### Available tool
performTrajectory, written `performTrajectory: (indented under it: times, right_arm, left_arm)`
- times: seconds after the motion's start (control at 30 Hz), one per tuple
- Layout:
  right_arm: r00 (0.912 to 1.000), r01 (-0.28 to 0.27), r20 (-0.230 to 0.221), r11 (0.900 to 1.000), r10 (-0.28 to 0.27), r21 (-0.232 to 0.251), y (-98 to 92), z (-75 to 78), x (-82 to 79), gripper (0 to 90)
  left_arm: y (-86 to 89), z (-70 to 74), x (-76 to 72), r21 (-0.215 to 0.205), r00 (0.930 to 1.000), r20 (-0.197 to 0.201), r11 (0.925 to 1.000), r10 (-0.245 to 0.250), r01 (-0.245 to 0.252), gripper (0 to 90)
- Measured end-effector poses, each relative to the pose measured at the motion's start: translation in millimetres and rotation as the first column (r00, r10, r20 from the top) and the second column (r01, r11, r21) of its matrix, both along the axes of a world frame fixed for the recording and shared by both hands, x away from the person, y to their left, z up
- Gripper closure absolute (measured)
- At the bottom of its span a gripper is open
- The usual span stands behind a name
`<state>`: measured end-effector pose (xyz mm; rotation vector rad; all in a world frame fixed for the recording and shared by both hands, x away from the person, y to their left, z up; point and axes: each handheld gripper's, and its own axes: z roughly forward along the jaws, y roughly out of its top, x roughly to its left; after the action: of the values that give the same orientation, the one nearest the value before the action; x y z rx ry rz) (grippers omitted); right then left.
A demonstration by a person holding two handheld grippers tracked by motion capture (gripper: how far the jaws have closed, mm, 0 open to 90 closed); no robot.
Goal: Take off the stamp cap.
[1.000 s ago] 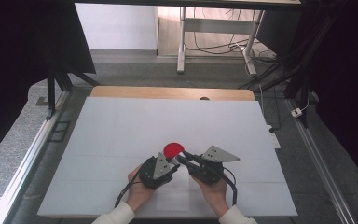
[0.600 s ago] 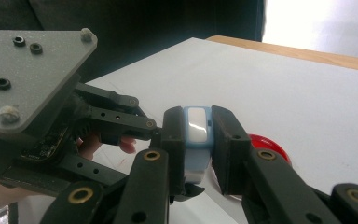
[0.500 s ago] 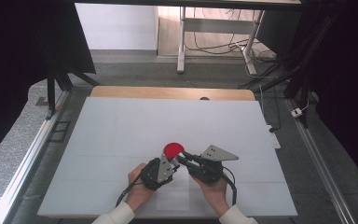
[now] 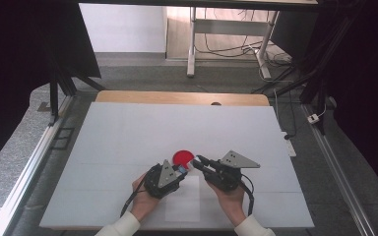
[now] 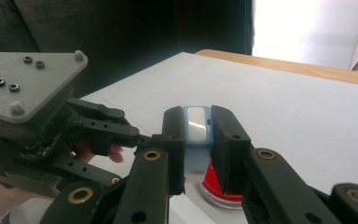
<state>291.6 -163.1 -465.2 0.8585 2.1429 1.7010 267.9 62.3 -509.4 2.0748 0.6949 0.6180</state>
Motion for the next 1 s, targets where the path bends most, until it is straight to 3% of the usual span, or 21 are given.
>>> performTrajectory:
  times: [1.0]
  right_arm:
    - [0.9999,-0.013,0.004,1.000,0.014,-0.004,-0.3,-2.7,0.9,75.0]
  left_arm:
    - [31.4,9.0,-9.0,-0.011,0.9997,0.024,0.9999,0.005,-0.005,65.3]
